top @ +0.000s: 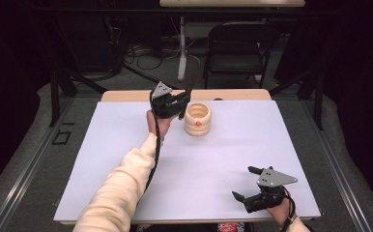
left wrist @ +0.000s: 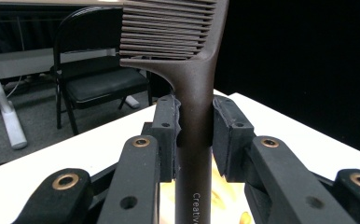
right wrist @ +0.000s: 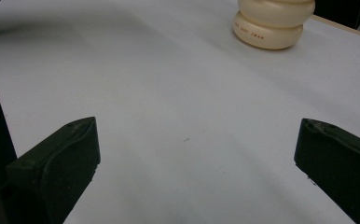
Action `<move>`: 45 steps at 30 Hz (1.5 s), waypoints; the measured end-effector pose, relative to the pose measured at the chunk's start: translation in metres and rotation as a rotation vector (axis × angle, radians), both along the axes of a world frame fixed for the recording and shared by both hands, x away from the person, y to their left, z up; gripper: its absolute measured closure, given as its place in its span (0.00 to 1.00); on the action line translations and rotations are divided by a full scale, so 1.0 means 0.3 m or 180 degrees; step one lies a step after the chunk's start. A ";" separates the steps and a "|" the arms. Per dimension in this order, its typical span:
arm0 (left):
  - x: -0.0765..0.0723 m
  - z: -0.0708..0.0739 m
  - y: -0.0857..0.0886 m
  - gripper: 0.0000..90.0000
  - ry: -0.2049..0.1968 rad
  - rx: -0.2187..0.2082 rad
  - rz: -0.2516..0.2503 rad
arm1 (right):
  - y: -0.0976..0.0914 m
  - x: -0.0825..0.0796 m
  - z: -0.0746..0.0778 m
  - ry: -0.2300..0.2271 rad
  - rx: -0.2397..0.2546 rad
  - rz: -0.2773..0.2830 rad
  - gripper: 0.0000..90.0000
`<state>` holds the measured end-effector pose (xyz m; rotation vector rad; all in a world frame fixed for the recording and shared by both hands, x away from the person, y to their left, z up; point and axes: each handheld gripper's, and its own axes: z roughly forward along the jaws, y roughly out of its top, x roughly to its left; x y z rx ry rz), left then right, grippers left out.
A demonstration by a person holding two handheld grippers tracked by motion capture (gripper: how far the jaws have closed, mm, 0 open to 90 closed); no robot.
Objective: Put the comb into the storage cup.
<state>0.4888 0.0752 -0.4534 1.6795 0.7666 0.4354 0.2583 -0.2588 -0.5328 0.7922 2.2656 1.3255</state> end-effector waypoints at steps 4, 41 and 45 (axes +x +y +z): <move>0.002 0.004 -0.001 0.81 -0.0002 -0.0002 -0.0008 | 0.000 0.000 0.000 0.0001 0.0000 0.0000 0.00; 0.030 0.038 -0.068 0.81 -0.0223 -0.0064 -0.0073 | -0.001 0.000 0.000 -0.0014 0.0000 0.0009 0.00; 0.033 0.032 -0.082 0.81 -0.0249 -0.0053 -0.0091 | -0.001 0.000 0.000 -0.0009 0.0001 0.0008 0.00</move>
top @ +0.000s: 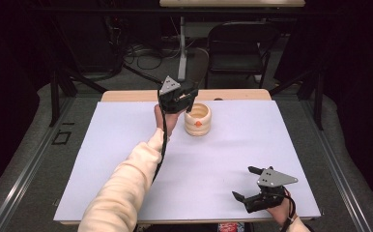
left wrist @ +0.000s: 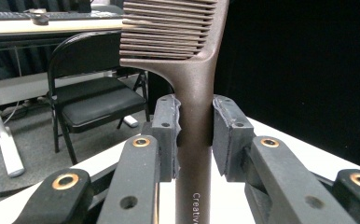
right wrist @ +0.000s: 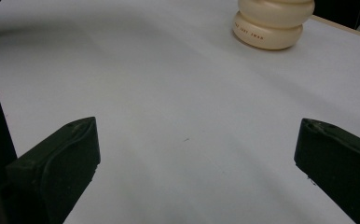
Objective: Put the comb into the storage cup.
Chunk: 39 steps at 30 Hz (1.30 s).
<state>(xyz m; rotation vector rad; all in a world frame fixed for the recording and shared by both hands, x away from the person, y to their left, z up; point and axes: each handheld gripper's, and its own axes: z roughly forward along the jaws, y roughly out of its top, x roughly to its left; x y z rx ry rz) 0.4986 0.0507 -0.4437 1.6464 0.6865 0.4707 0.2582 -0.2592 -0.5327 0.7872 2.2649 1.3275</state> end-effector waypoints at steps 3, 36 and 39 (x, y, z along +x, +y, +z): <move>0.003 -0.004 -0.007 0.81 0.0001 -0.0002 -0.0001 | 0.000 0.000 0.000 -0.0004 -0.0003 0.0001 0.00; 0.050 -0.082 -0.045 0.81 0.0019 0.0059 0.0037 | -0.001 -0.002 0.001 0.0001 0.0000 0.0008 0.00; 0.053 -0.090 -0.048 0.81 0.0027 0.0074 0.0066 | -0.001 -0.001 0.001 -0.0003 -0.0003 0.0007 0.00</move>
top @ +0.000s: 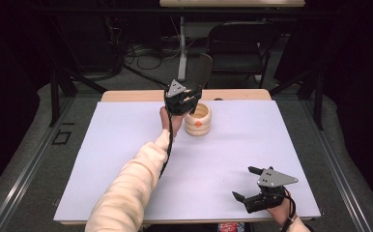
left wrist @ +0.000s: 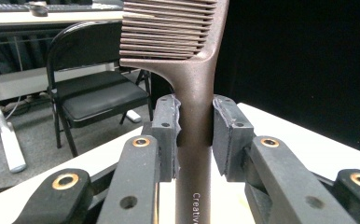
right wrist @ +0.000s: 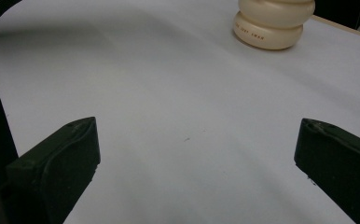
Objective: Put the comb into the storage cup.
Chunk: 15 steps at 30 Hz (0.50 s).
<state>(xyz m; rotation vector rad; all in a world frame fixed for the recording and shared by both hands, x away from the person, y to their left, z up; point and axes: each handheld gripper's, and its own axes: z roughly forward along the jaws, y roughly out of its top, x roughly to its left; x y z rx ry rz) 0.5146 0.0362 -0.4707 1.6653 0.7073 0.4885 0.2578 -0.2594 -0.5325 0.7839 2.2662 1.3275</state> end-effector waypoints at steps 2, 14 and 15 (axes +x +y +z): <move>0.003 -0.005 -0.001 0.81 0.0021 -0.0008 -0.0019 | 0.000 0.000 0.000 0.0001 -0.0003 -0.0001 0.00; 0.011 -0.027 -0.013 0.81 0.0073 0.0046 -0.0025 | -0.001 0.000 0.000 -0.0001 0.0005 0.0005 0.00; 0.011 -0.028 -0.014 0.81 0.0075 0.0062 -0.0021 | -0.001 0.000 0.000 -0.0002 0.0006 0.0005 0.00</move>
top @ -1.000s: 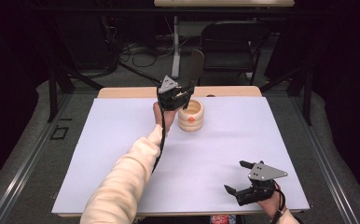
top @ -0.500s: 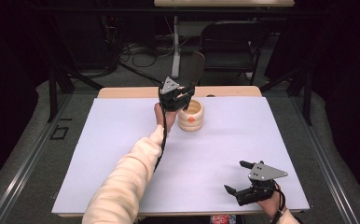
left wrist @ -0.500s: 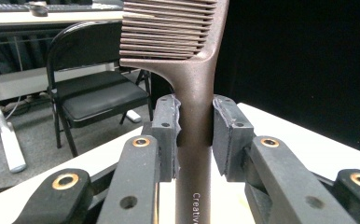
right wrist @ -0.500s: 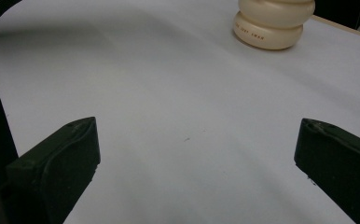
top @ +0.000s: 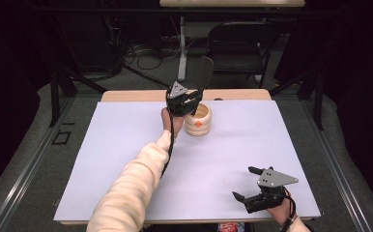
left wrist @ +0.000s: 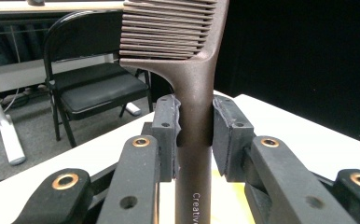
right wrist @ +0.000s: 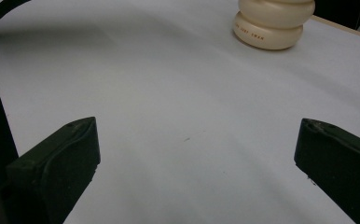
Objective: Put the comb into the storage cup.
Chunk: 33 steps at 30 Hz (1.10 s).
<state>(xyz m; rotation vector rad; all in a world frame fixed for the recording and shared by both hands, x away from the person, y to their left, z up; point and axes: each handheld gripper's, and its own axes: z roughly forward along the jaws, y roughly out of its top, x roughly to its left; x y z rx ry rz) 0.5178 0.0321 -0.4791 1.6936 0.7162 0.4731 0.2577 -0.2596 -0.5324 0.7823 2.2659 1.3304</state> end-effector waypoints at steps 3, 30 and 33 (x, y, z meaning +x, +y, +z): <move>0.000 -0.005 -0.004 0.81 0.0014 0.0001 -0.0016 | 0.000 0.000 0.000 0.0001 0.0000 -0.0001 0.00; 0.003 -0.055 -0.023 0.81 0.0169 0.0199 -0.0079 | 0.000 -0.001 0.000 0.0003 -0.0001 0.0000 0.00; 0.002 -0.058 -0.025 0.81 0.0183 0.0217 -0.0070 | 0.000 -0.001 0.000 0.0003 0.0001 -0.0001 0.00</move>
